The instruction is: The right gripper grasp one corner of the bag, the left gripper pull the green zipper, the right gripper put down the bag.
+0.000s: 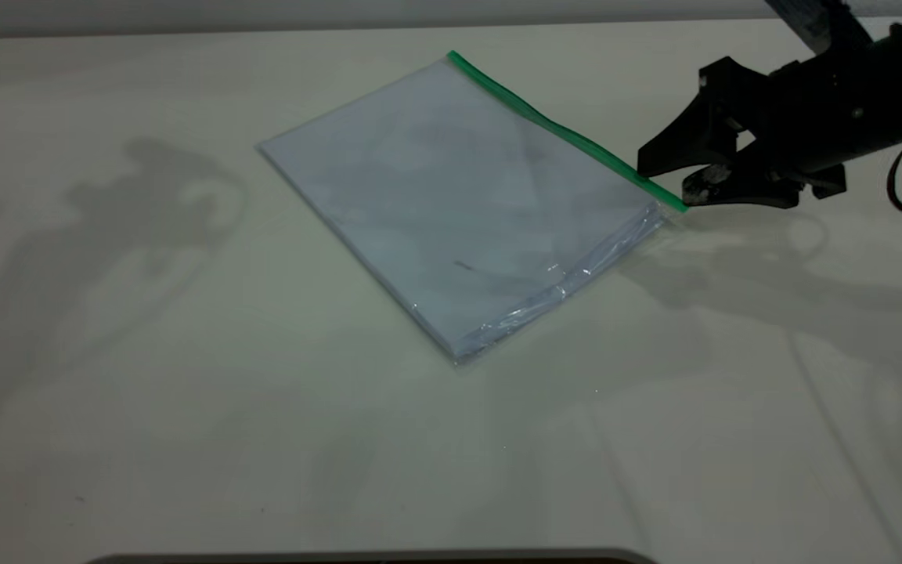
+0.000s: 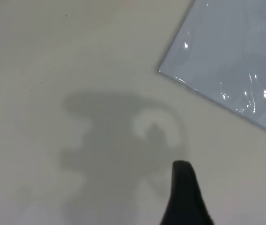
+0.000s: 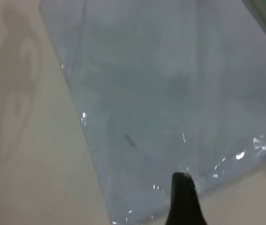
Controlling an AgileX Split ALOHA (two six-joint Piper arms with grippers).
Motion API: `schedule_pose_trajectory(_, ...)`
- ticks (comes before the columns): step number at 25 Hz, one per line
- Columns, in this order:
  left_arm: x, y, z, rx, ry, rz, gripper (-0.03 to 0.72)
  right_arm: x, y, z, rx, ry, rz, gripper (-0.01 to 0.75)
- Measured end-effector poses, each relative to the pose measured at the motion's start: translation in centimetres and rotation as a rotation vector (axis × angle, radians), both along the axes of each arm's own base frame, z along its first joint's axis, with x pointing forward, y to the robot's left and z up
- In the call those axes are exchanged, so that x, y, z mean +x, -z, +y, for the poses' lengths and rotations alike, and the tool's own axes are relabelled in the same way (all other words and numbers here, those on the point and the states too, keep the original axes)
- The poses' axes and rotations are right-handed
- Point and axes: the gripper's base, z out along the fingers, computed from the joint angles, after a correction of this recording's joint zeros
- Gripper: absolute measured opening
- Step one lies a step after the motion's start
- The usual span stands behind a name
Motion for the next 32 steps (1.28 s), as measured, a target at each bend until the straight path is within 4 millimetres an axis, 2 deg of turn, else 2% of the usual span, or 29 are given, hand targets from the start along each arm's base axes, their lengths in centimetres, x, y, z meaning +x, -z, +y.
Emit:
schedule_pose_trajectory(6,0.2,-0.1,0.0,-0.012,-0.013,-0.026,0.587,1.1,2.3,-2.6,0.034,0.053,0.016,0.562)
schedule_pose_trajectory(11,0.4,-0.3,-0.3,-0.048,-0.033,-0.044,0.587,1.8,4.8,-2.9,0.032,0.033,0.020,0.562)
schedule_pose_trajectory(17,0.4,-0.3,-0.3,-0.053,-0.036,-0.043,0.588,2.6,6.8,-2.7,0.054,0.008,0.009,0.562)
schedule_pose_trajectory(25,0.5,-0.3,-0.4,-0.075,-0.046,-0.046,0.588,3.4,7.8,-2.0,0.137,-0.011,-0.015,0.562)
schedule_pose_trajectory(32,0.5,-0.4,-0.4,-0.076,-0.048,-0.053,0.588,3.4,7.8,0.5,0.132,-0.076,-0.036,0.559)
